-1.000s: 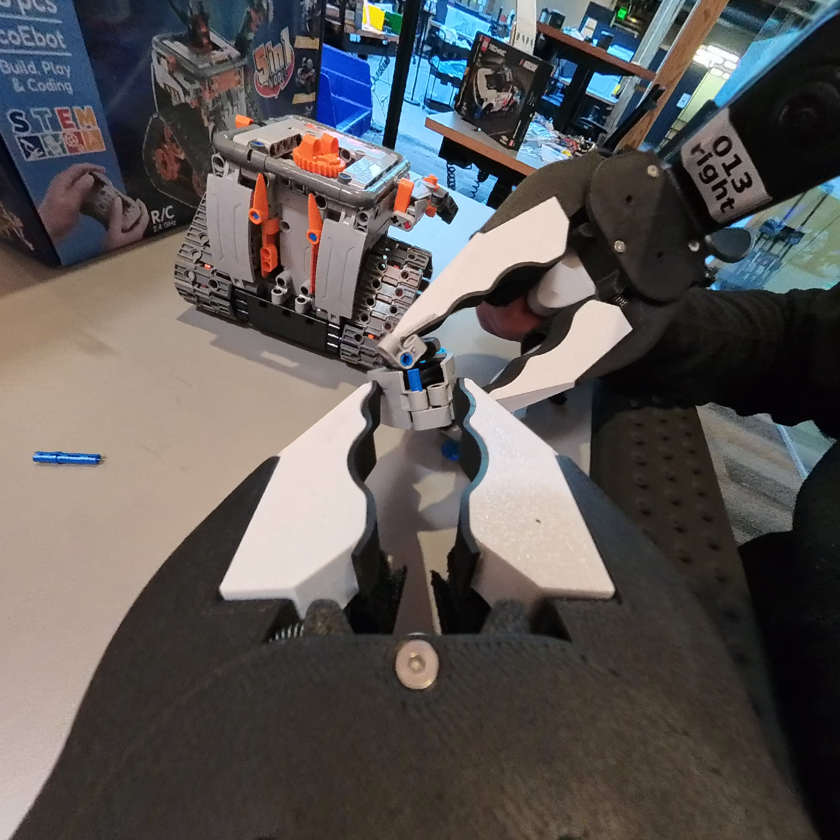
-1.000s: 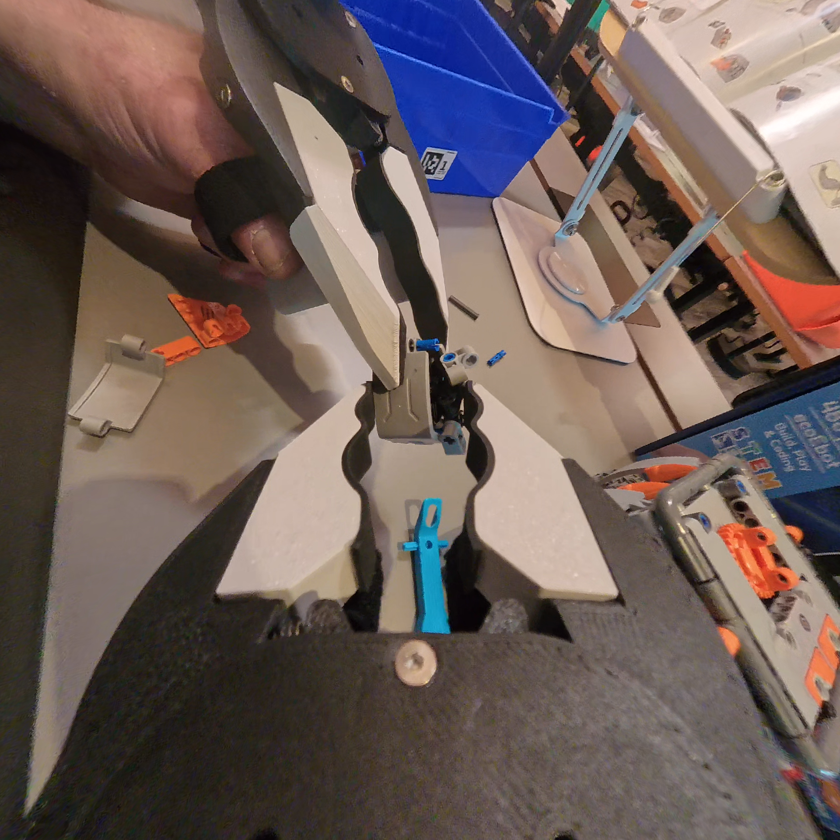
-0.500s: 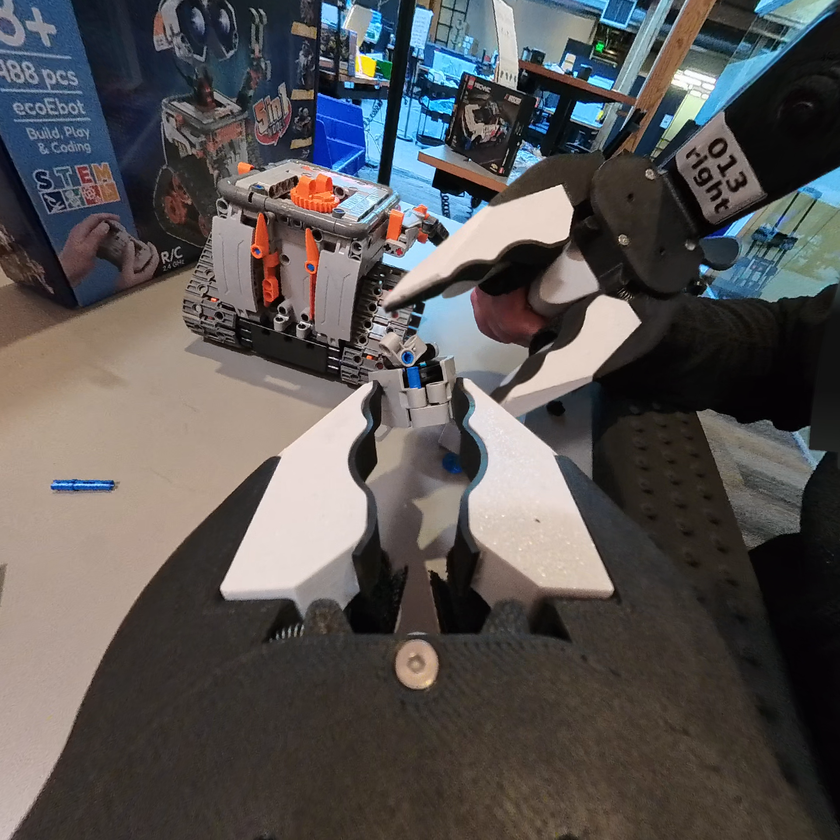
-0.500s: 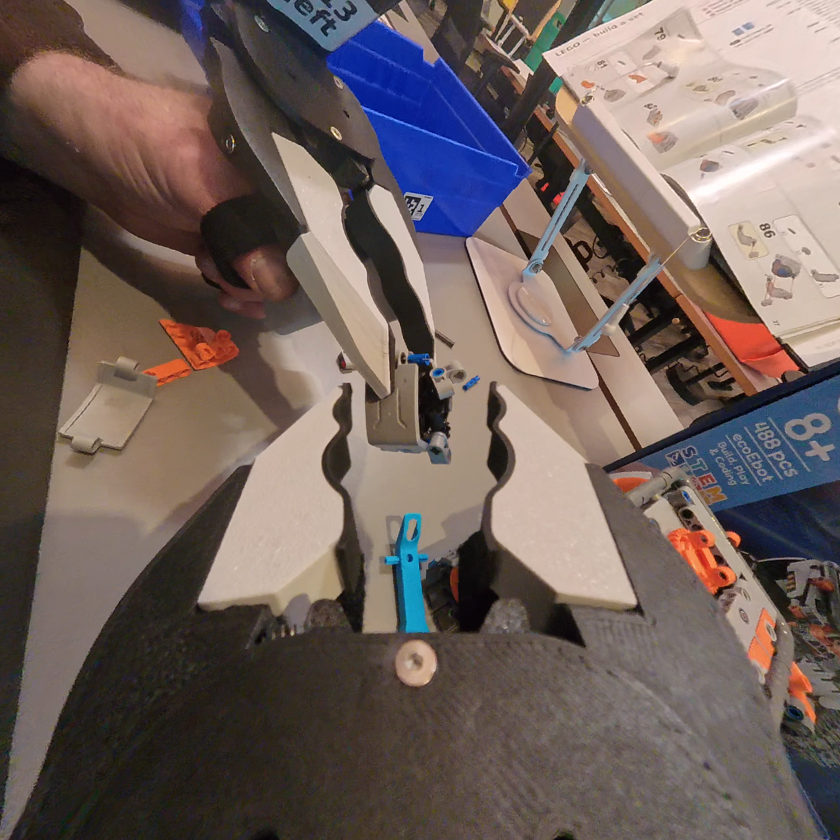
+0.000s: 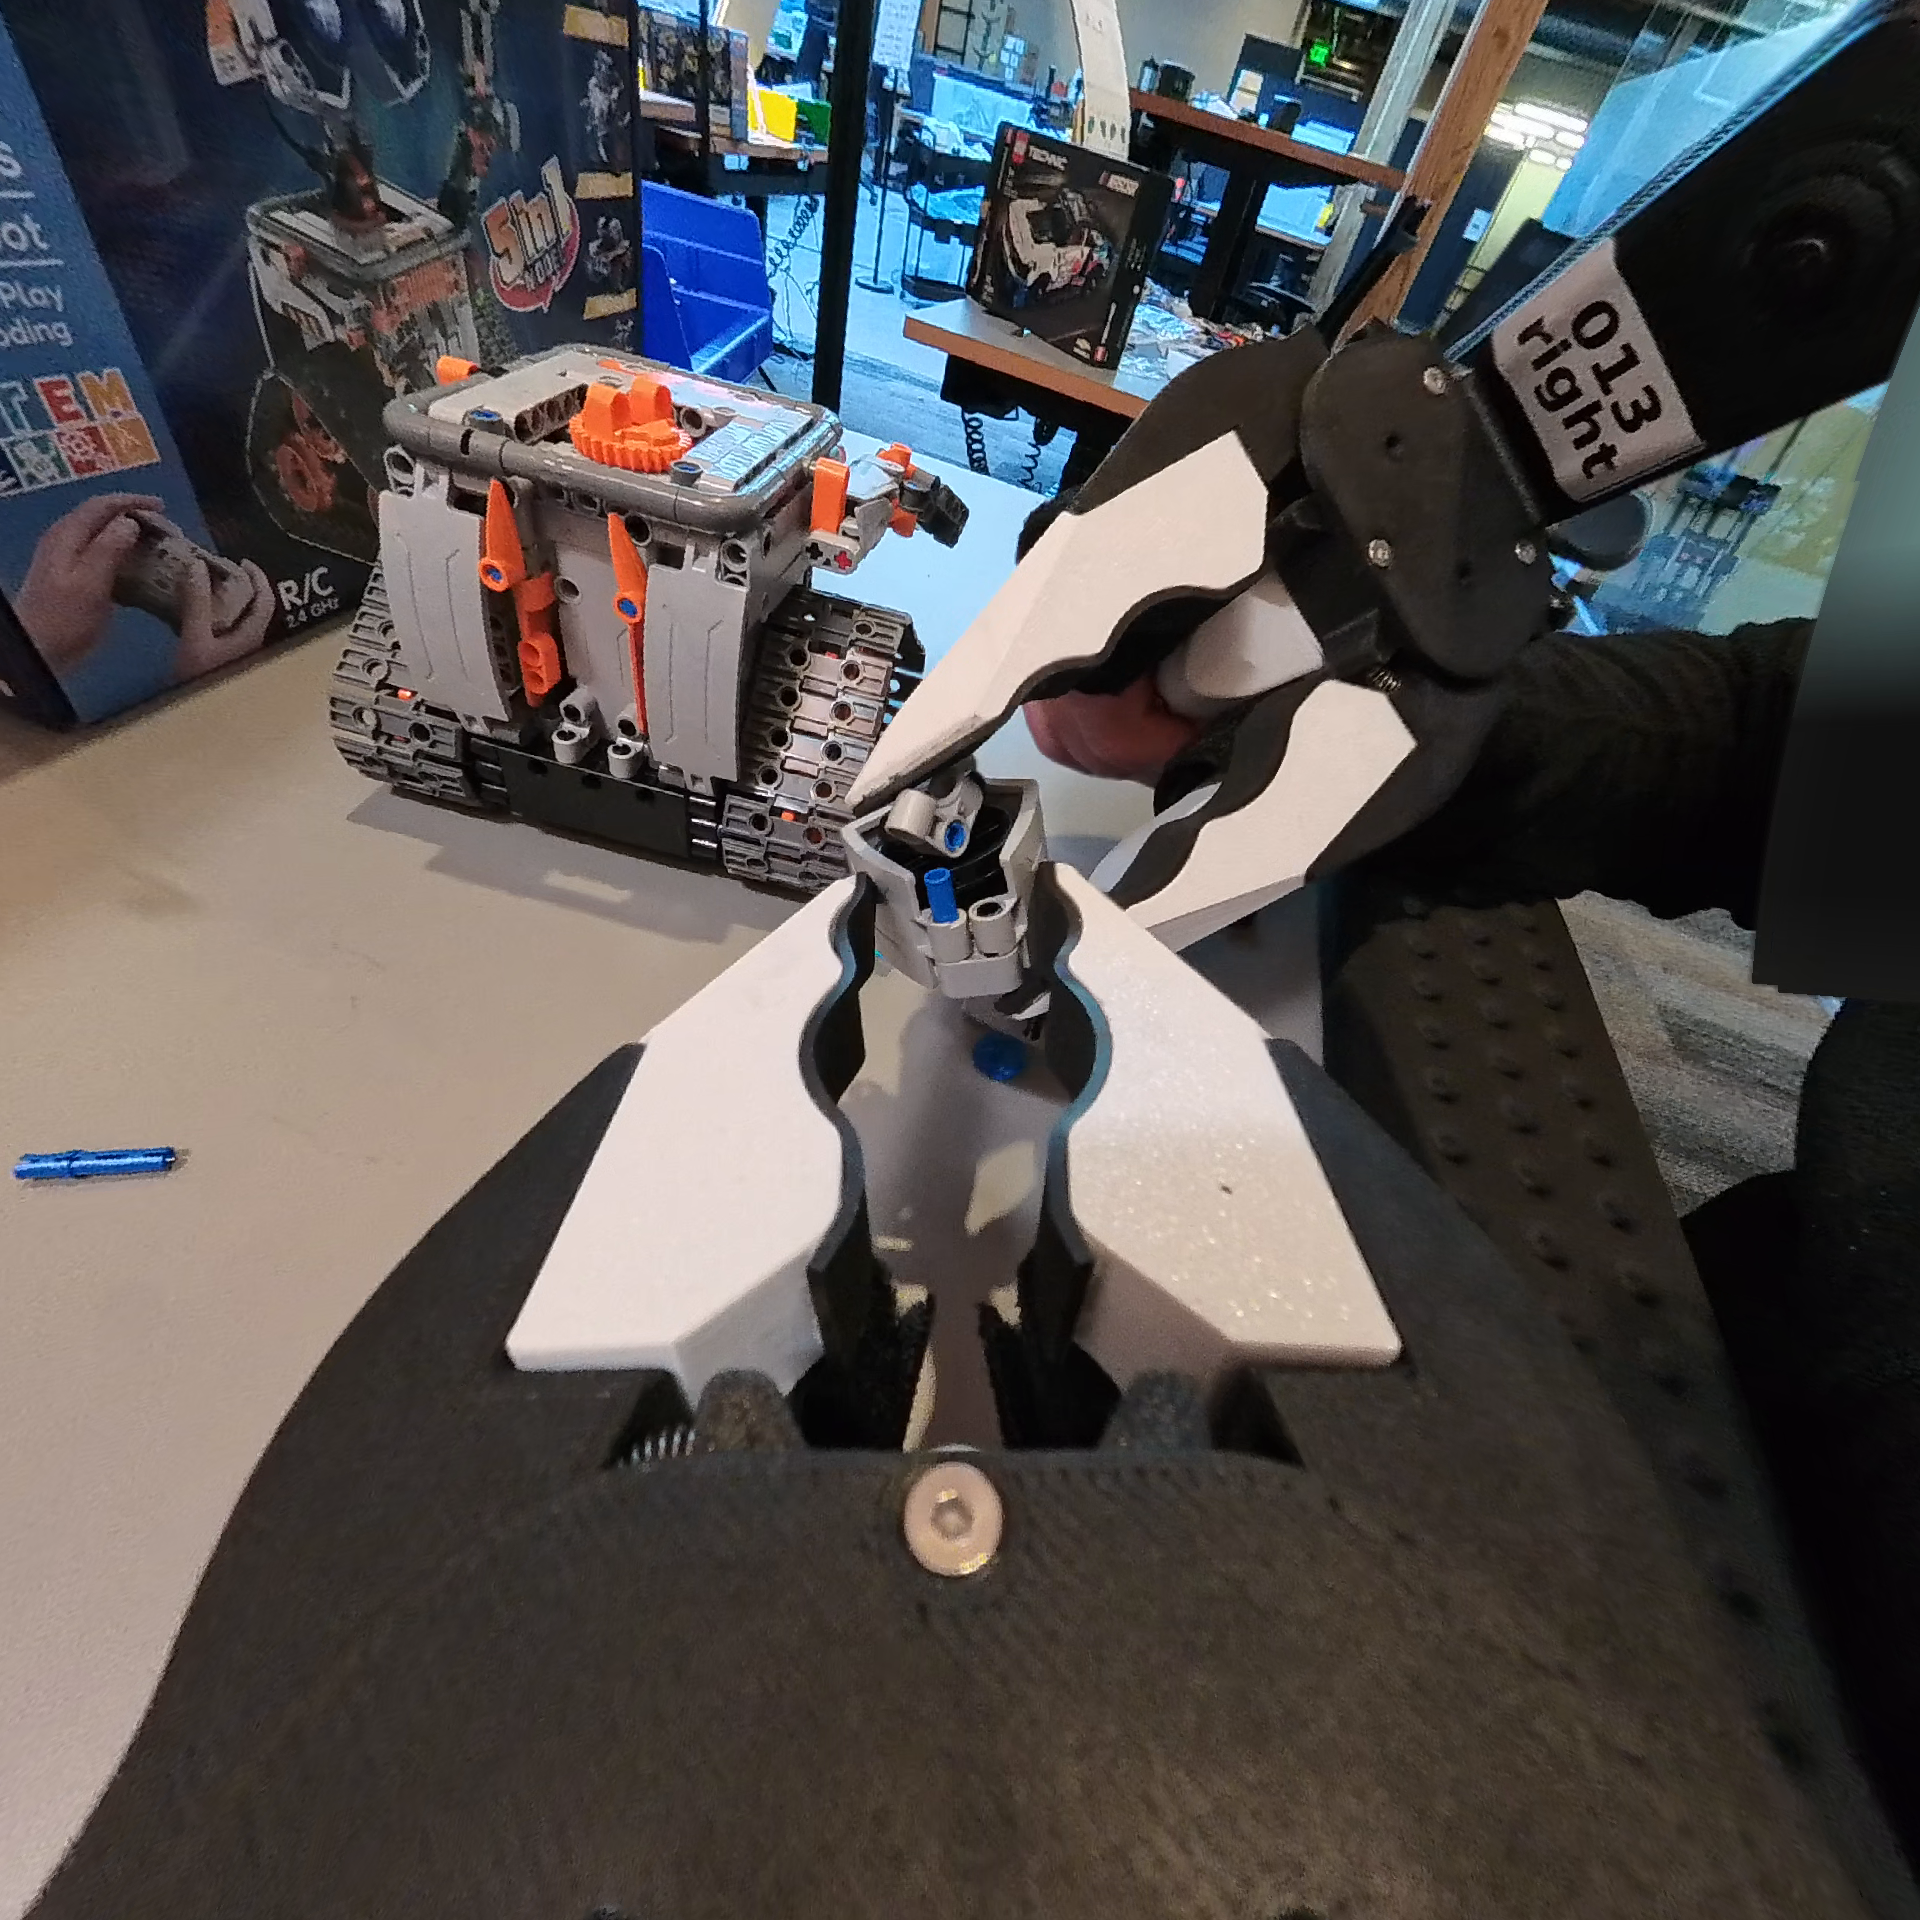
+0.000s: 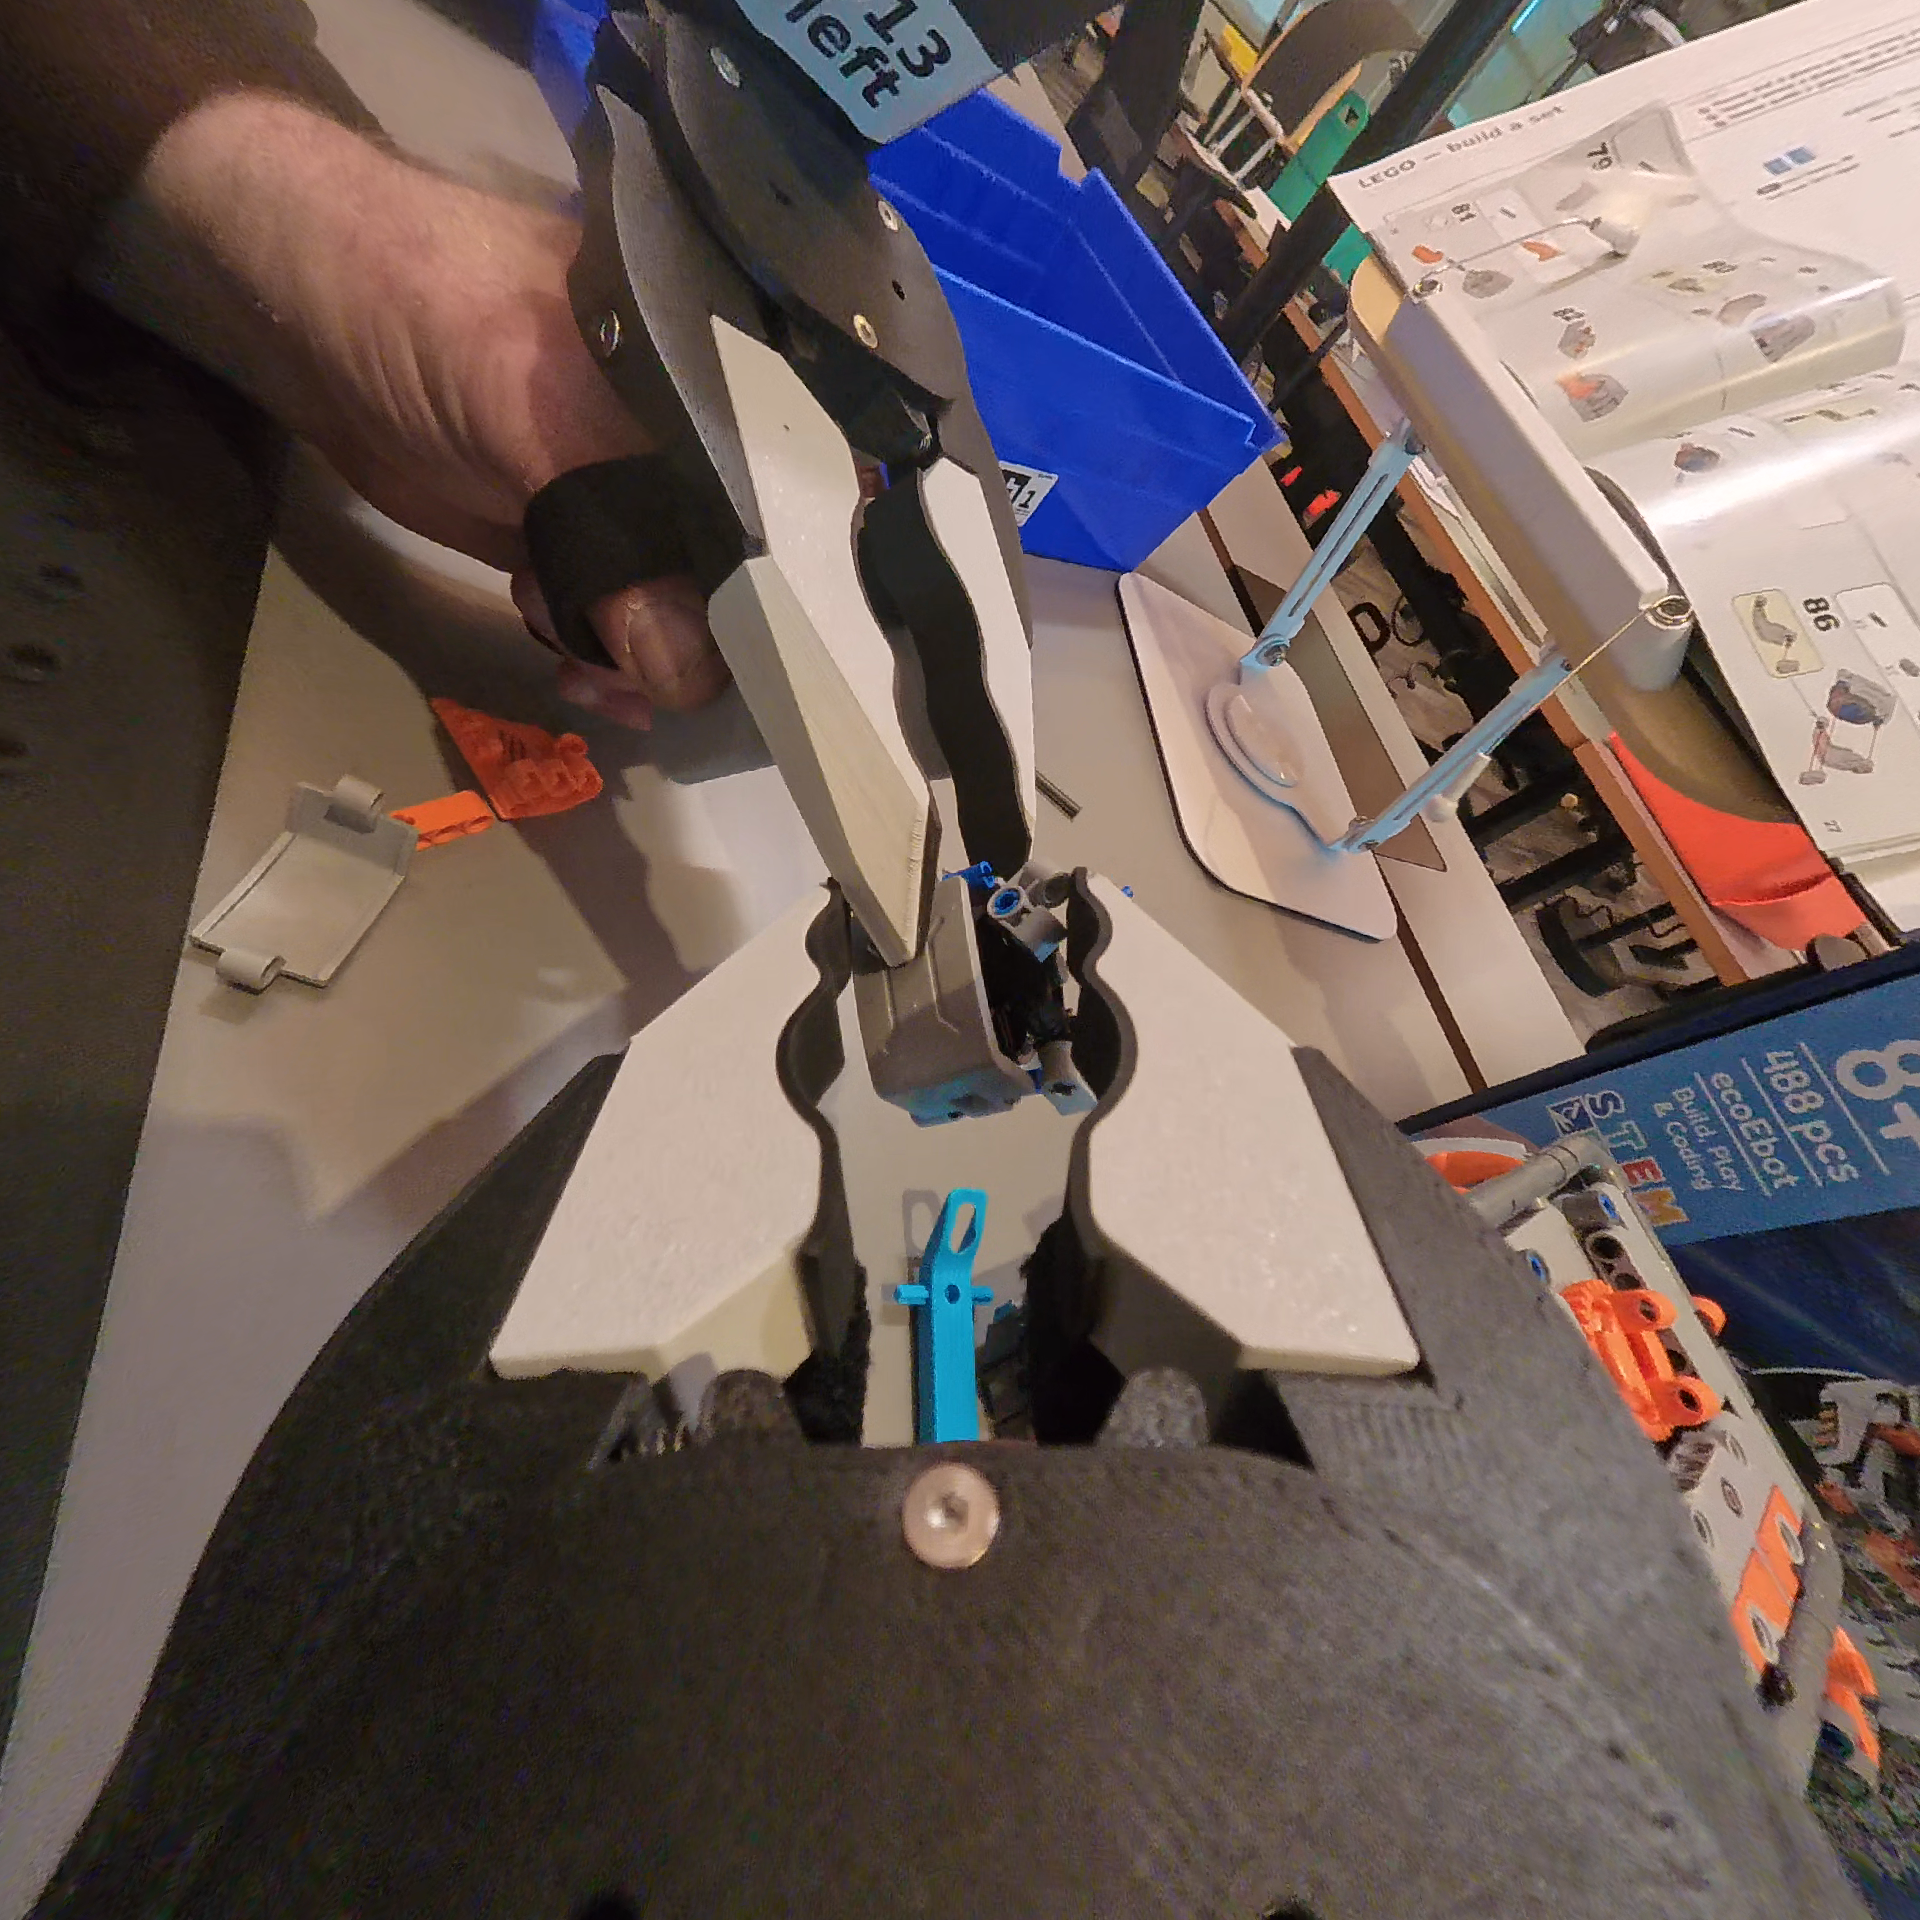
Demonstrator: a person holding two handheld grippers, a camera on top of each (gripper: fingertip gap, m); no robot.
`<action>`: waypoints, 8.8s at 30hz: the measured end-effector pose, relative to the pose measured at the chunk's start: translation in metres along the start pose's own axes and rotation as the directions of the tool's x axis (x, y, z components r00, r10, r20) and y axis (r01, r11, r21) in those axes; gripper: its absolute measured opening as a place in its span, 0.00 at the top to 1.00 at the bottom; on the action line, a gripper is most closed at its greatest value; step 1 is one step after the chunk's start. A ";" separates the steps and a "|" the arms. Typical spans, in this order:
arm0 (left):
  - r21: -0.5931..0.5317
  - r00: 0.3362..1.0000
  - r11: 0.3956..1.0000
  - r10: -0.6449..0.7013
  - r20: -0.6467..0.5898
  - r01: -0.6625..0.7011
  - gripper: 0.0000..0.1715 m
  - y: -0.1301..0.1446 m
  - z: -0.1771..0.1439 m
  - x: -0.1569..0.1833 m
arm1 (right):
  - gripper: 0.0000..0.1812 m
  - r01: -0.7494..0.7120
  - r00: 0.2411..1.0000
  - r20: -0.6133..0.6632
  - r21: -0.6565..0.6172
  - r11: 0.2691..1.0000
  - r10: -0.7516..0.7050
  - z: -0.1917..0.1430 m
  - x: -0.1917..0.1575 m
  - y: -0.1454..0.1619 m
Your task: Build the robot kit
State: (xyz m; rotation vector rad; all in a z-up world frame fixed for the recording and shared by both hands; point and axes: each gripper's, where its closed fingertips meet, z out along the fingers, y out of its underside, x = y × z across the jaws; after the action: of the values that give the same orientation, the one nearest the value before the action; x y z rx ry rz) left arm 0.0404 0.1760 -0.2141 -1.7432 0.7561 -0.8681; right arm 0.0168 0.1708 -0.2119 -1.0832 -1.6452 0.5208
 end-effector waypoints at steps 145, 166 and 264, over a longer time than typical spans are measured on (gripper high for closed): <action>-0.050 0.785 0.784 0.620 -0.002 -0.619 0.87 -0.014 -0.023 0.036 | 0.72 -0.157 0.962 0.252 0.188 0.969 0.107 -0.042 -0.008 -0.035; -0.111 0.743 0.737 0.669 -0.016 -0.667 0.87 -0.005 -0.015 0.039 | 0.77 -0.095 0.964 0.261 0.157 0.983 0.051 -0.037 -0.020 -0.032; 0.008 0.660 0.663 0.744 0.105 -0.749 0.78 -0.038 -0.023 0.064 | 0.78 0.069 0.979 0.171 0.221 0.973 -0.108 -0.056 -0.018 -0.048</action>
State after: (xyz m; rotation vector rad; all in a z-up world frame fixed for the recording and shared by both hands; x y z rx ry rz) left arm 0.0598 0.1245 -0.1595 -1.2164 1.2521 -0.2195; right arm 0.0504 0.1217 -0.1646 -0.8180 -1.7419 0.7383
